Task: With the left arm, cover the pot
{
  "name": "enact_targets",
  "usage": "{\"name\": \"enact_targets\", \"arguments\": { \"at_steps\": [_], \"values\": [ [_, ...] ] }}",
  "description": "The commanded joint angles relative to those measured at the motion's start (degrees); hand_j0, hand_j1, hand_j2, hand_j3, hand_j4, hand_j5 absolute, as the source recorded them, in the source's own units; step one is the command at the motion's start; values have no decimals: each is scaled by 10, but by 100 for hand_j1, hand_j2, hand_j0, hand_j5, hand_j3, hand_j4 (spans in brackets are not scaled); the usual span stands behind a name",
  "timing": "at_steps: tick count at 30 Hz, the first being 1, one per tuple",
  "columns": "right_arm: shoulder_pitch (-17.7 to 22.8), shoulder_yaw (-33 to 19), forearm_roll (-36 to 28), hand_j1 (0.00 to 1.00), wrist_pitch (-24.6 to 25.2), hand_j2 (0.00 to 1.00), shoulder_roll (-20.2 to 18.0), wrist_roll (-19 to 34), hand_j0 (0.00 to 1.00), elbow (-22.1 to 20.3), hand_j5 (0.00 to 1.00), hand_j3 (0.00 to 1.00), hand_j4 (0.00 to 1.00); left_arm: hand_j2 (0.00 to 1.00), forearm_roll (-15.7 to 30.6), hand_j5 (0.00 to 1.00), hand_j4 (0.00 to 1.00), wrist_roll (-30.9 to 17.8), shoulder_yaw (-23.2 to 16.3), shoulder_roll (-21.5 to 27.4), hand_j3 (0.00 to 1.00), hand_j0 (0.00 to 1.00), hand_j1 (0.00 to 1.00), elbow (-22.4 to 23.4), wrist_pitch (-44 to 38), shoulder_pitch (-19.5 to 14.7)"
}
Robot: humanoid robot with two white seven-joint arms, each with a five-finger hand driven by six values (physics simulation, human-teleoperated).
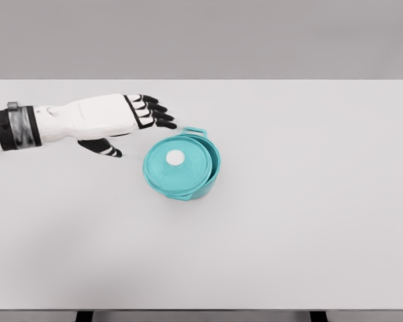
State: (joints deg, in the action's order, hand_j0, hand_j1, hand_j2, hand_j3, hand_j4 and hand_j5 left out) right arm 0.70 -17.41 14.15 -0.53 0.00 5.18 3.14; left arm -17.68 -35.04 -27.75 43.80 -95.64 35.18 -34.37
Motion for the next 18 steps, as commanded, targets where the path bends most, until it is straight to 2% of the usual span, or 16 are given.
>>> {"name": "enact_targets", "arguments": {
  "at_steps": [1, 3, 5, 9, 18],
  "values": [
    [0, 0, 0, 100, 0, 100, 0, 0, 100, -1, 100, 100, 100, 100, 18, 100, 100, 0, 32, 47, 100, 100, 100, -10, -2, 3],
    [0, 0, 0, 100, 0, 100, 0, 0, 100, 0, 100, 100, 100, 100, 17, 100, 100, 0, 53, 53, 100, 100, 100, -10, -2, 25],
    [0, 0, 0, 100, 0, 100, 0, 0, 100, 0, 100, 100, 100, 100, 16, 100, 100, 0, 59, 53, 100, 100, 100, -4, -2, 30],
    [0, 0, 0, 100, 0, 100, 0, 0, 100, 0, 100, 100, 100, 100, 13, 100, 100, 0, 59, 52, 100, 100, 100, 9, -2, 31],
    [0, 0, 0, 100, 0, 100, 0, 0, 100, -1, 100, 100, 100, 100, 14, 100, 100, 0, 59, 52, 100, 100, 100, 8, -2, 43]
  ]
}}
